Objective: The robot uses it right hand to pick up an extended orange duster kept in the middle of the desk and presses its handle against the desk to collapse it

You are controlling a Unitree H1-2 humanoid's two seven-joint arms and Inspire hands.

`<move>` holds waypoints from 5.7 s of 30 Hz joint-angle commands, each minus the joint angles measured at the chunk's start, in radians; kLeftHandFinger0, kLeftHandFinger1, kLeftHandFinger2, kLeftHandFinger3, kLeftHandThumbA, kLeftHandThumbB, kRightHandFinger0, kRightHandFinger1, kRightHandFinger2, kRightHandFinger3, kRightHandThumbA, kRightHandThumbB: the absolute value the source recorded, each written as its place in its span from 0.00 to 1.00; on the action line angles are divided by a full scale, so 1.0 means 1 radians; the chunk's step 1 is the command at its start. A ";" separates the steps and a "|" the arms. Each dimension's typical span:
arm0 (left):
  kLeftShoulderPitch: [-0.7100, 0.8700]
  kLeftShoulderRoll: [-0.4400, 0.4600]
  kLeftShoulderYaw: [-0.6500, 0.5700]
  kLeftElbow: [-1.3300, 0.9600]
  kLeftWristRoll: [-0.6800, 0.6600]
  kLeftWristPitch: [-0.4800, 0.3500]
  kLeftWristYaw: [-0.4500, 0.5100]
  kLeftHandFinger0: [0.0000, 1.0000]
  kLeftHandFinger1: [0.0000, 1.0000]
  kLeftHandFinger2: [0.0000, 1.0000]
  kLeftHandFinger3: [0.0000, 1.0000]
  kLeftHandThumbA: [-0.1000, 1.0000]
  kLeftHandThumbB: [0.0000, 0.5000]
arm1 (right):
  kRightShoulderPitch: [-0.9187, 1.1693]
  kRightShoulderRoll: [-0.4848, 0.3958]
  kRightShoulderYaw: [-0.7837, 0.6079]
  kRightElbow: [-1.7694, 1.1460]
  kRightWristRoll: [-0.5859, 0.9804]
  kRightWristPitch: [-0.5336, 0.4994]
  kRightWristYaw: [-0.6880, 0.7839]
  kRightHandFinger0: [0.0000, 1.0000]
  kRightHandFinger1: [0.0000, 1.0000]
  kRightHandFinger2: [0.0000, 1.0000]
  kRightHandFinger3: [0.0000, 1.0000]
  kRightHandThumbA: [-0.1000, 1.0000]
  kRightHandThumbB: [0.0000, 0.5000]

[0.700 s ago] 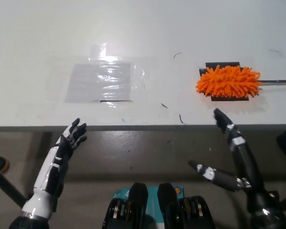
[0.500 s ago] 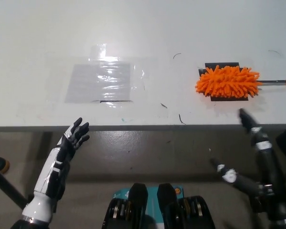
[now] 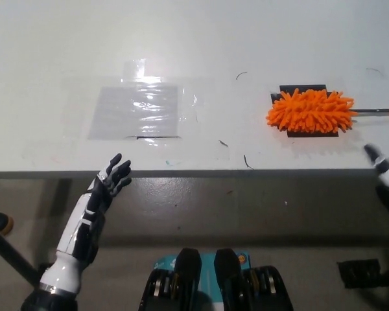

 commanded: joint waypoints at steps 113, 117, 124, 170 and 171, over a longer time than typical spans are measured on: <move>0.014 0.004 -0.019 0.050 -0.005 -0.065 -0.016 1.00 1.00 1.00 1.00 1.00 0.31 | -1.193 -0.101 0.518 1.405 -0.357 -0.059 -0.277 0.00 0.38 0.76 0.92 0.00 0.29; 0.015 0.006 -0.017 0.050 -0.006 -0.063 -0.017 1.00 1.00 1.00 1.00 1.00 0.32 | -1.216 -0.107 0.443 1.325 -0.347 -0.070 -0.279 0.04 0.33 0.72 0.84 0.00 0.34; 0.019 0.007 -0.015 0.043 -0.002 -0.057 -0.014 1.00 1.00 1.00 1.00 1.00 0.33 | -1.265 -0.086 0.326 1.252 -0.299 -0.047 -0.287 0.00 0.23 0.67 0.76 0.00 0.34; 0.031 0.009 -0.015 0.059 -0.008 -0.065 -0.018 1.00 1.00 1.00 1.00 1.00 0.38 | -1.125 0.155 0.068 1.450 0.010 -0.229 -0.521 0.00 0.06 0.41 0.34 0.00 0.25; 0.031 0.008 -0.016 0.058 -0.009 -0.068 -0.019 1.00 1.00 1.00 1.00 1.00 0.36 | -1.116 0.160 0.070 1.444 0.012 -0.229 -0.528 0.00 0.06 0.41 0.35 0.00 0.24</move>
